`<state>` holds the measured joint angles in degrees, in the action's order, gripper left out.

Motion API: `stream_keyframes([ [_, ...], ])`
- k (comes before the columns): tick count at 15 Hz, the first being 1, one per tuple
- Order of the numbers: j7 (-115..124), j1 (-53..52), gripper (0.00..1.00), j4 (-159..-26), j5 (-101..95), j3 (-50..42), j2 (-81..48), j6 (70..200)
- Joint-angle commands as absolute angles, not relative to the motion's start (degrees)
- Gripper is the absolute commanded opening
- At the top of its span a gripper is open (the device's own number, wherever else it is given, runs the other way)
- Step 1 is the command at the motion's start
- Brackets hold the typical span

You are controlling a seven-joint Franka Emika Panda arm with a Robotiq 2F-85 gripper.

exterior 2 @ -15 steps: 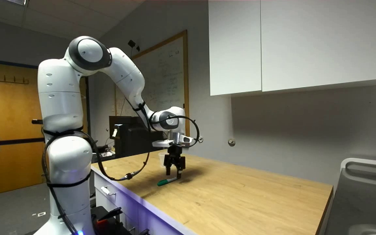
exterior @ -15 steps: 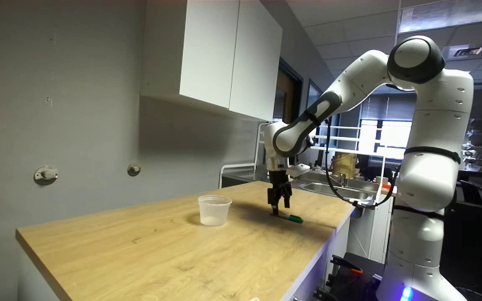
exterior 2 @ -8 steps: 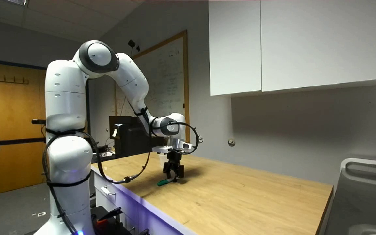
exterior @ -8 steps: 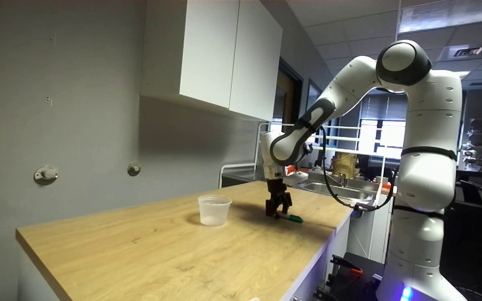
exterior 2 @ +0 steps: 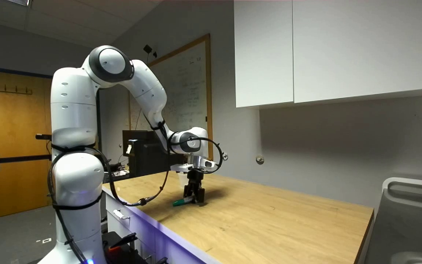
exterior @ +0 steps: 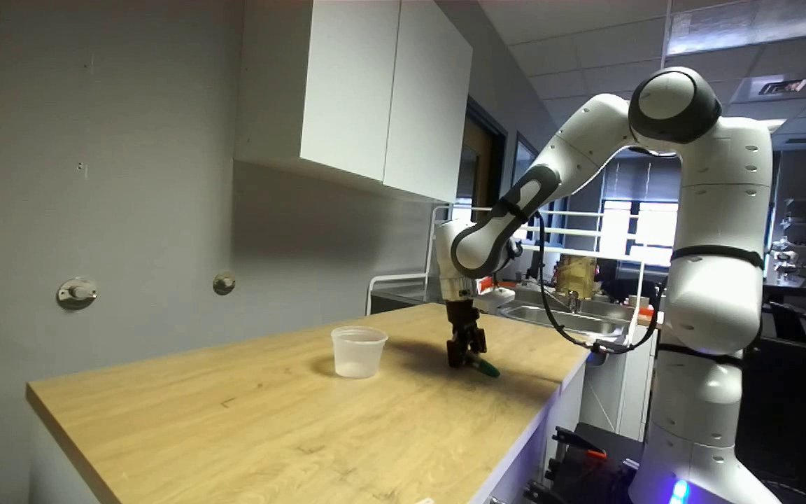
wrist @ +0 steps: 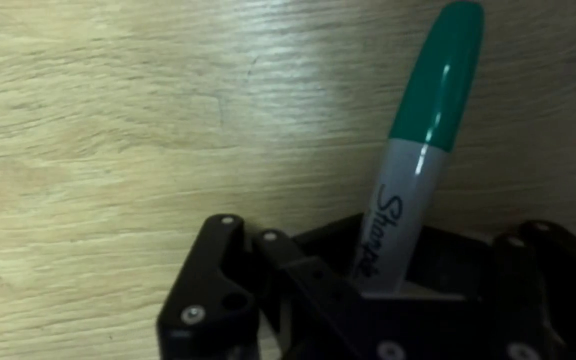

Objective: Pick the marker and put it in the cup

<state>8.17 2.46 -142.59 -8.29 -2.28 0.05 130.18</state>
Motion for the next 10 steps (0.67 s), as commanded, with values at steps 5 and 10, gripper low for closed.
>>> stream_keyframes([
  [5,9.0,1.6,0.33,-142.3,-9.1,-1.5,2.7,125.6],
  [10,7.8,0.6,0.71,-142.1,-6.2,-0.3,8.9,114.1],
])
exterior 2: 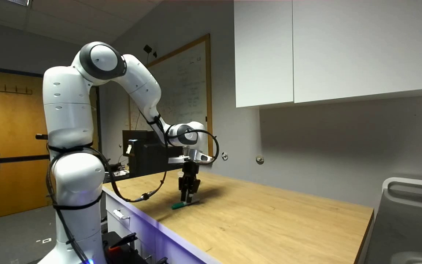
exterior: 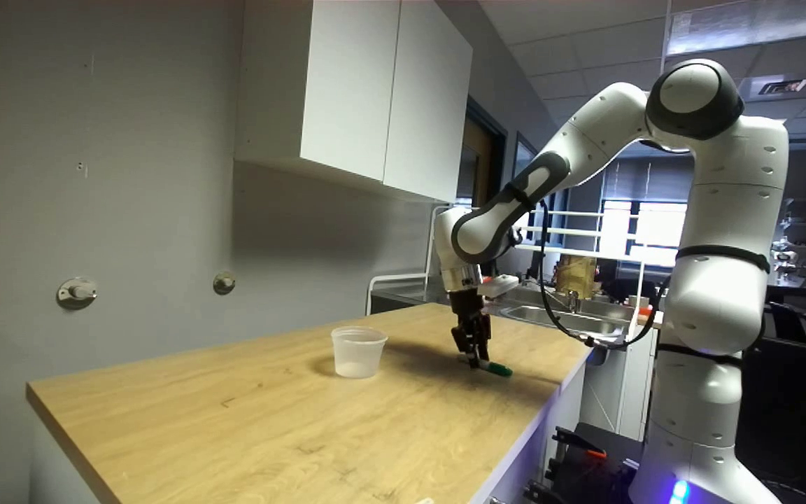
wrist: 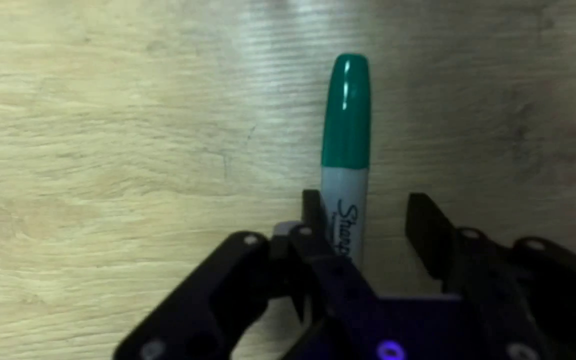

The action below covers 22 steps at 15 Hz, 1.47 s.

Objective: Pick the marker and put it in the cup

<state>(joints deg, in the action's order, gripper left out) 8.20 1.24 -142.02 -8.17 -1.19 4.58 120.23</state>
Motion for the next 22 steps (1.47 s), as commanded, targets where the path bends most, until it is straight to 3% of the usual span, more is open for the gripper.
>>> stream_keyframes([
  [1,7.0,0.4,0.8,-142.0,-5.4,-0.2,9.8,112.5],
  [4,5.4,-0.2,0.99,-141.9,-4.0,0.2,11.8,110.3],
  [5,4.7,-0.4,1.0,-142.0,-4.3,0.2,11.9,111.1],
  [22,-4.1,0.7,1.0,-141.8,-4.2,-1.7,5.0,121.3],
])
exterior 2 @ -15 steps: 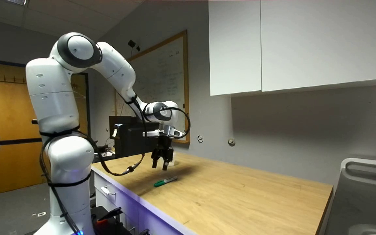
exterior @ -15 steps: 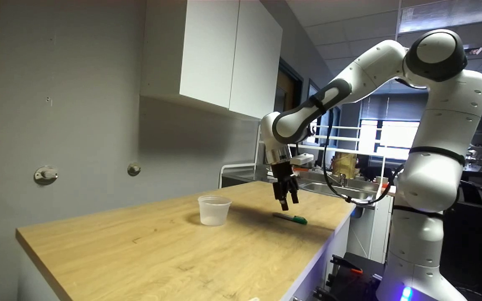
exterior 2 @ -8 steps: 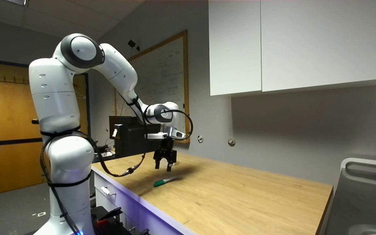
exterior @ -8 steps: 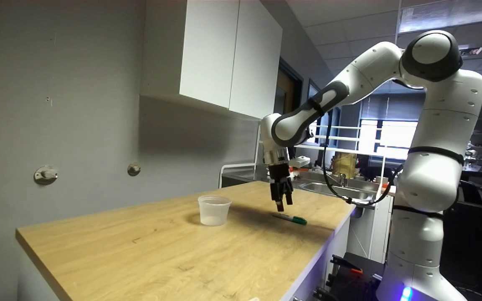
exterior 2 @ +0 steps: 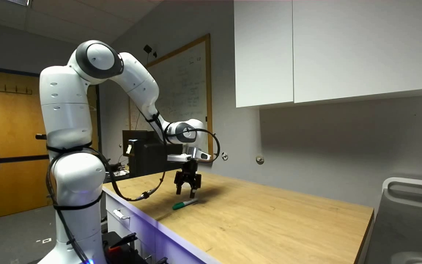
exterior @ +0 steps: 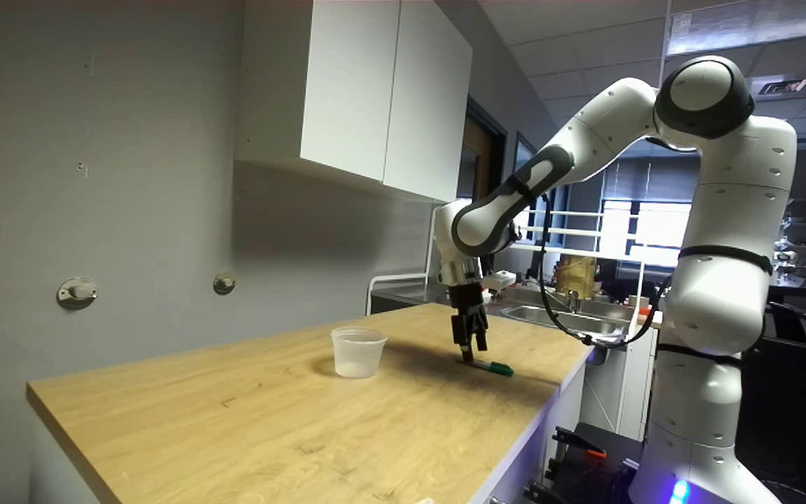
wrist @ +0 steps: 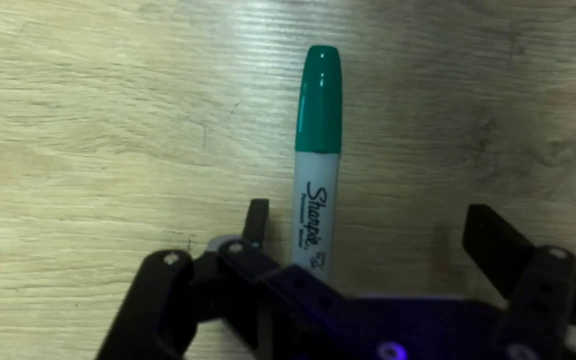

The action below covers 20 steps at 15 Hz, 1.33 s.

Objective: Pick the marker and put it in the cup

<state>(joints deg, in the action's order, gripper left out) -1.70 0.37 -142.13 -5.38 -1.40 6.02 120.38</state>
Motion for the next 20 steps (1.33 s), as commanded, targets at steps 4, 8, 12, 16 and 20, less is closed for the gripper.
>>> stream_keyframes([
  [4,-5.0,0.7,1.0,-141.6,-3.9,-1.7,3.3,121.9],
  [8,-4.4,0.7,0.67,-141.5,-4.2,-1.6,2.5,122.0],
  [12,-4.4,0.7,0.37,-141.3,-4.3,-1.5,2.6,121.7],
  [16,-3.9,0.7,0.06,-141.2,-4.6,-1.4,3.1,121.6],
  [20,-2.7,0.4,0.06,-141.2,-5.4,-1.0,4.2,121.0],
])
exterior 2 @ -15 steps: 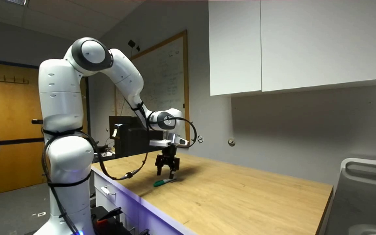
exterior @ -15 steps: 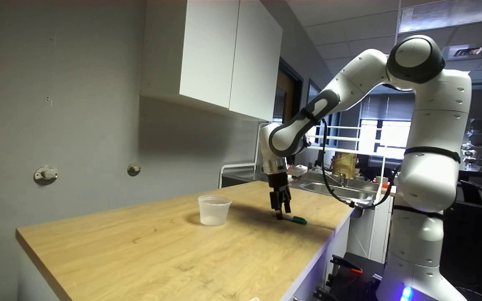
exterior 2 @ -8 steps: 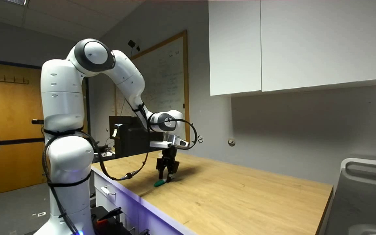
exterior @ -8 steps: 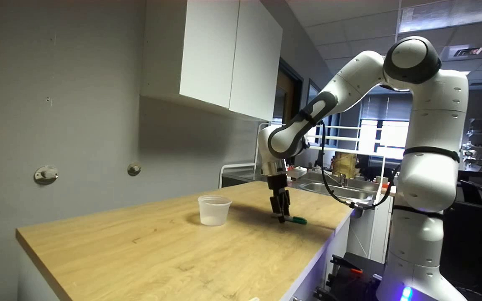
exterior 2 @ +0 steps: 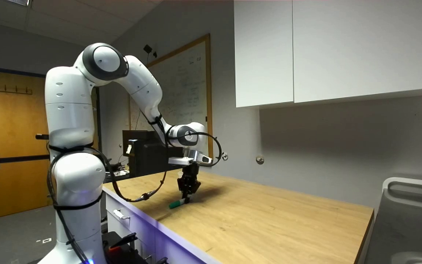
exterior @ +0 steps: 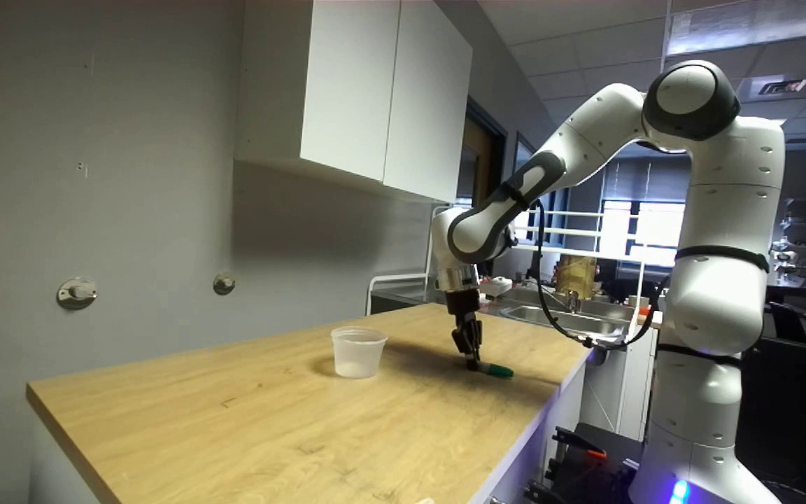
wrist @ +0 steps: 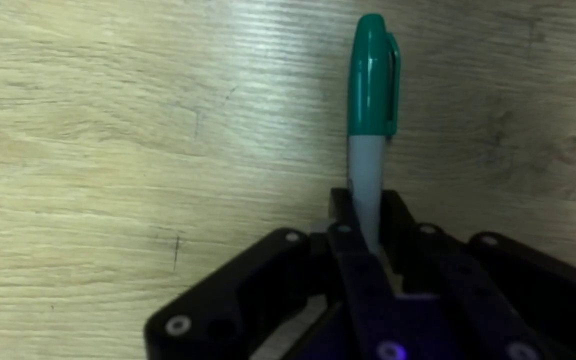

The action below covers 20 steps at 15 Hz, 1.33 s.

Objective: Pick the marker and put it in the cup

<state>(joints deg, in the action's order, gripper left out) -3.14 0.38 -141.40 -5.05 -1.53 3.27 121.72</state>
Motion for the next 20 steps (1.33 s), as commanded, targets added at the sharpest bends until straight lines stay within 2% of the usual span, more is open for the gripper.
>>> stream_keyframes([
  [1,-1.8,0.2,0.06,-141.1,-5.8,-0.8,4.7,120.5],
  [12,21.3,-1.1,0.06,-135.3,-16.9,7.5,16.0,119.0],
  [20,30.7,-1.4,0.06,-124.5,-19.4,11.7,11.2,119.7],
])
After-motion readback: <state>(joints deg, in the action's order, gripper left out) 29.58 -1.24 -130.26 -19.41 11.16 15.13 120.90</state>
